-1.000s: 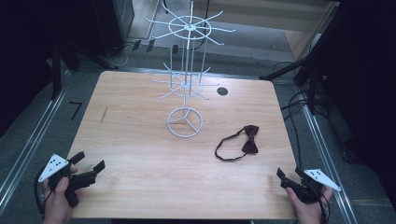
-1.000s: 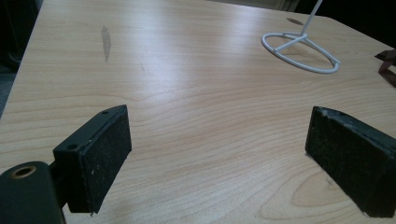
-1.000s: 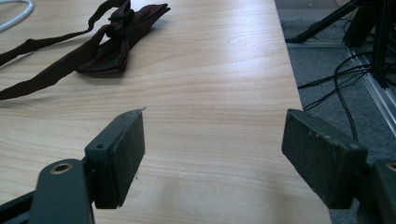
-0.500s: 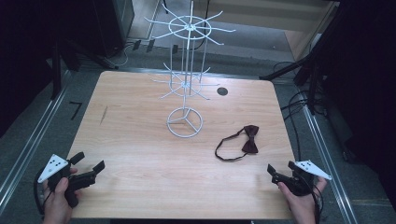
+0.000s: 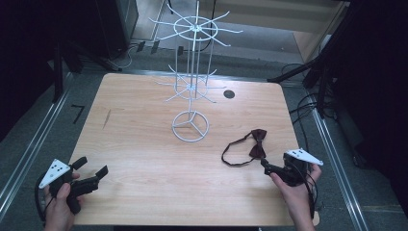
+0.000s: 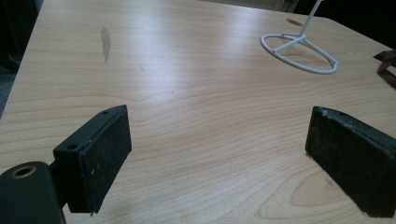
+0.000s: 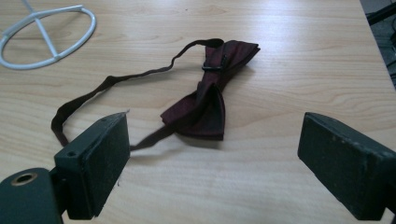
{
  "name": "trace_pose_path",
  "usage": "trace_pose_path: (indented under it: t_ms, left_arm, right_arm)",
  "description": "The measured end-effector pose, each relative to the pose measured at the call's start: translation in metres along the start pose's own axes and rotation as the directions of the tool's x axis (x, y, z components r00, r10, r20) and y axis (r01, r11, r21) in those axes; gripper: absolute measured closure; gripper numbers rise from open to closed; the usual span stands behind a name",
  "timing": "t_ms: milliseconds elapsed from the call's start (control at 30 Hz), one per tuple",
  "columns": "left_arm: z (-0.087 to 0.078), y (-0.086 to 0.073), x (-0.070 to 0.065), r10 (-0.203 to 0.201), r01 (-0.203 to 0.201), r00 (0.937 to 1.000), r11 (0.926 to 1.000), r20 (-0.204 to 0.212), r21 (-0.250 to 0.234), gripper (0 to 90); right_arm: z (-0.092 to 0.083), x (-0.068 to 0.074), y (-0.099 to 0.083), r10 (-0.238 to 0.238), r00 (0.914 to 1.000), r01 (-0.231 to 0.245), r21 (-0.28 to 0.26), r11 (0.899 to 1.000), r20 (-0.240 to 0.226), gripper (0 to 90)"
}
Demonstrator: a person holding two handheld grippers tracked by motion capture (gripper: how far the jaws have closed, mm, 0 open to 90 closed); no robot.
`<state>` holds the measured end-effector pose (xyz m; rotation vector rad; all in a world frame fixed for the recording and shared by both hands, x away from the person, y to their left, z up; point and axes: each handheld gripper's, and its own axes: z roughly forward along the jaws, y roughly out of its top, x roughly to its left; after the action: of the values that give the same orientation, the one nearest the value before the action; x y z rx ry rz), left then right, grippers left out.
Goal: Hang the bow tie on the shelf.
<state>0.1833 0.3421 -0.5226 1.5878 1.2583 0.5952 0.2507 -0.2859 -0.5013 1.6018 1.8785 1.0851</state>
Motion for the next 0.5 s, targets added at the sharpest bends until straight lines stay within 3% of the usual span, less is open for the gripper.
trace_pose_path:
  t_ms: [500]
  left_arm:
    - [-0.001,0.000,0.000,-0.002,0.002,1.0000,1.0000,0.002,0.000,7.7]
  right_arm:
    - [0.039,0.015,0.023,0.047,0.9976,-0.053,0.124,0.991,0.051,15.6]
